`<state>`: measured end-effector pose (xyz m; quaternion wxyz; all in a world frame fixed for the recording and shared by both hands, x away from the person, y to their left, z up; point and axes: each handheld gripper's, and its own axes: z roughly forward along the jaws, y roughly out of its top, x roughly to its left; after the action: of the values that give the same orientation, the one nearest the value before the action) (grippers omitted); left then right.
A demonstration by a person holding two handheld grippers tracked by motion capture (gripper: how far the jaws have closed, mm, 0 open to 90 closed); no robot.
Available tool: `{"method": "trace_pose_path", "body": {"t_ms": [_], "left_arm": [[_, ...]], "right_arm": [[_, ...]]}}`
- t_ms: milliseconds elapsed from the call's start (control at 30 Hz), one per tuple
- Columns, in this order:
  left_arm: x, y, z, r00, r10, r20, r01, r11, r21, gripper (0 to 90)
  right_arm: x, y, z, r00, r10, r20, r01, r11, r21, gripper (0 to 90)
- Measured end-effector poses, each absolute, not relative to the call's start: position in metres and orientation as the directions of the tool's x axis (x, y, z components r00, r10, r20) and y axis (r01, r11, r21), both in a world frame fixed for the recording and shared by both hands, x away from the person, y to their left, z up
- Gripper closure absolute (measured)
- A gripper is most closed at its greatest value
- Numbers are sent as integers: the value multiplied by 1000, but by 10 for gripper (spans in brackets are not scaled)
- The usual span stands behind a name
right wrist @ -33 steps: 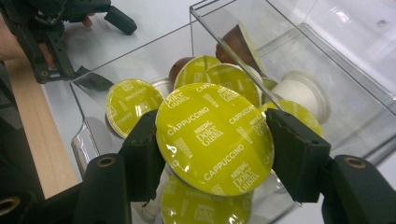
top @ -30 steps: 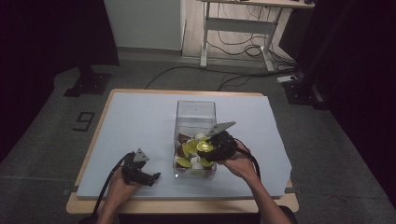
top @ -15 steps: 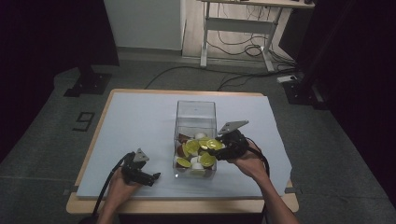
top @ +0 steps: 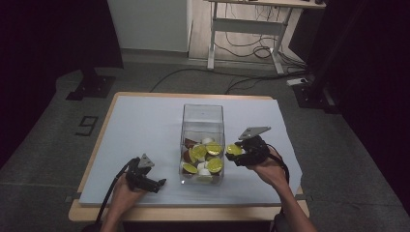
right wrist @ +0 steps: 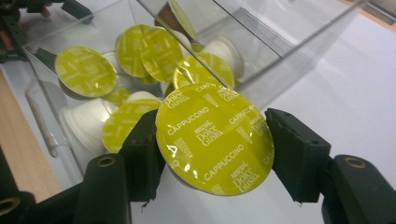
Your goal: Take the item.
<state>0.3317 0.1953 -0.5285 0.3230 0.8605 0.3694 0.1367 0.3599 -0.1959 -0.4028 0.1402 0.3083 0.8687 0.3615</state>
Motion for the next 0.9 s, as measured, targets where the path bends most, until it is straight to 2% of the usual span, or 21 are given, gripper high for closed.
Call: {"method": "trace_pose_path", "body": {"t_ms": [433, 900], "left_arm": [[332, 195, -529, 689, 725, -3, 548, -517, 657, 0], [332, 195, -529, 688, 725, -3, 548, -517, 658, 0]], "right_arm": [[356, -221, -410, -734, 678, -37, 462, 539, 704, 400], [351, -240, -439, -692, 720, -43, 495, 517, 698, 400]]}}
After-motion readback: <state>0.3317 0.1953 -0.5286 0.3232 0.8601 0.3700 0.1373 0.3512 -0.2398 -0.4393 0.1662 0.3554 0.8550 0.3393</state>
